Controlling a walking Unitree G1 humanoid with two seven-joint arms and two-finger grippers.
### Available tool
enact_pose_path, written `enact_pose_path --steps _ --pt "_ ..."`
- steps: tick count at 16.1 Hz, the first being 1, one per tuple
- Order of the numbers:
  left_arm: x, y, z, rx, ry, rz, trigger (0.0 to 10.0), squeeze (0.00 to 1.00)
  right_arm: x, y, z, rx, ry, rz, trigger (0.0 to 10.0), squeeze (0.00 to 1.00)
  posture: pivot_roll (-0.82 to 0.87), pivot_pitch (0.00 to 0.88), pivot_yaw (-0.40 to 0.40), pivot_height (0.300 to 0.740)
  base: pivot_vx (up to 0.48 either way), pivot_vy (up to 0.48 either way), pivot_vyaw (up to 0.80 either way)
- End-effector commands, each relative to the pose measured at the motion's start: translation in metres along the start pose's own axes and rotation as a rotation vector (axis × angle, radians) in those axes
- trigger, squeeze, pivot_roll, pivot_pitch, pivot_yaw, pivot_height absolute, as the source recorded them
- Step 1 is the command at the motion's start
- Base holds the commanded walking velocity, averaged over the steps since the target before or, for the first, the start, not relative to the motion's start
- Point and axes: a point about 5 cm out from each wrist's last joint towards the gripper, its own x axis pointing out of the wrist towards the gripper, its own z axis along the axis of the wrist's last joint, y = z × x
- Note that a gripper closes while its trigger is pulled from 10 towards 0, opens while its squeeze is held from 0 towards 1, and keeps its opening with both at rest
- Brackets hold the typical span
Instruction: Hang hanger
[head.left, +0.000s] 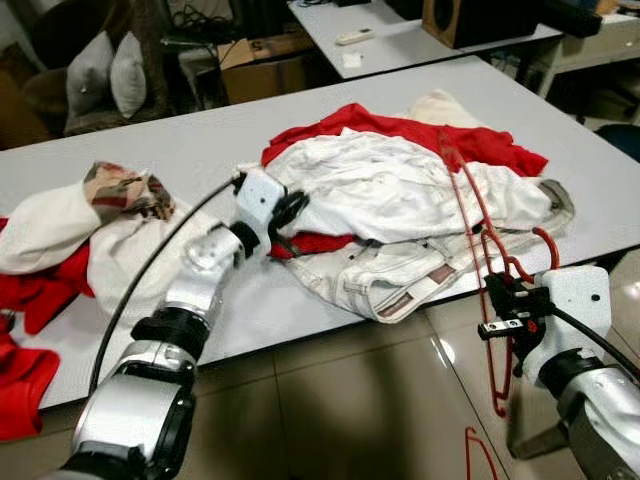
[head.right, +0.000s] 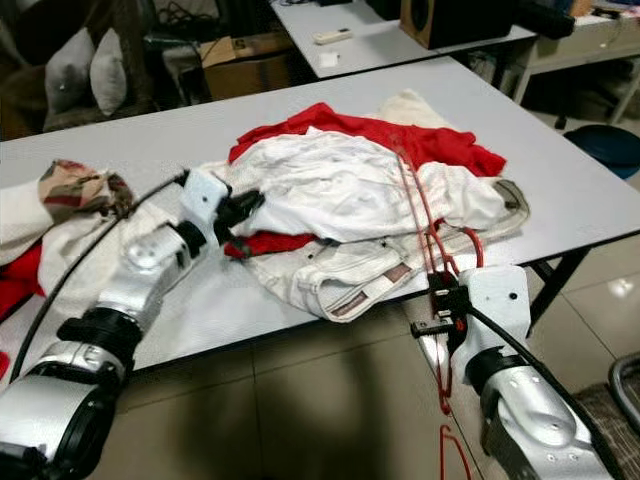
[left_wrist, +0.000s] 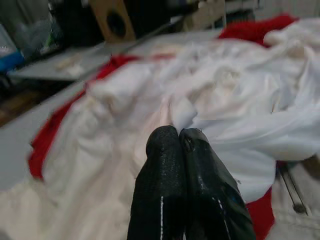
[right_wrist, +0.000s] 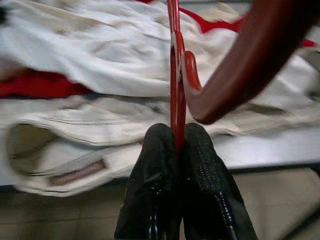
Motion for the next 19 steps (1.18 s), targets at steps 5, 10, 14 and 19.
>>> enact_pose_path --steps 5,10,14,19 --pt "-0.008 0.006 0.030 0.080 -0.114 -0.056 0.0 0.00 -0.015 0.012 0.005 -0.103 -0.002 0.256 10.0 0.00 -0.09 0.044 0.147 0.740 0.000 0.000 0.00" --pt "-0.026 -0.022 0.042 0.187 -0.213 -0.176 0.0 0.00 -0.017 0.007 -0.002 0.029 0.068 0.329 10.0 0.00 -0.09 0.046 0.147 0.740 0.000 0.000 0.00" --pt "-0.040 -0.022 0.049 0.272 -0.233 -0.085 0.0 0.00 -0.014 0.002 -0.009 0.205 0.139 0.407 10.0 0.00 -0.08 0.048 0.110 0.740 0.000 0.000 0.00" --pt "-0.041 -0.020 0.053 0.256 -0.232 -0.002 0.0 0.00 -0.016 0.006 -0.016 0.212 0.225 0.483 10.0 0.00 -0.08 0.038 0.099 0.740 0.000 0.000 0.00"
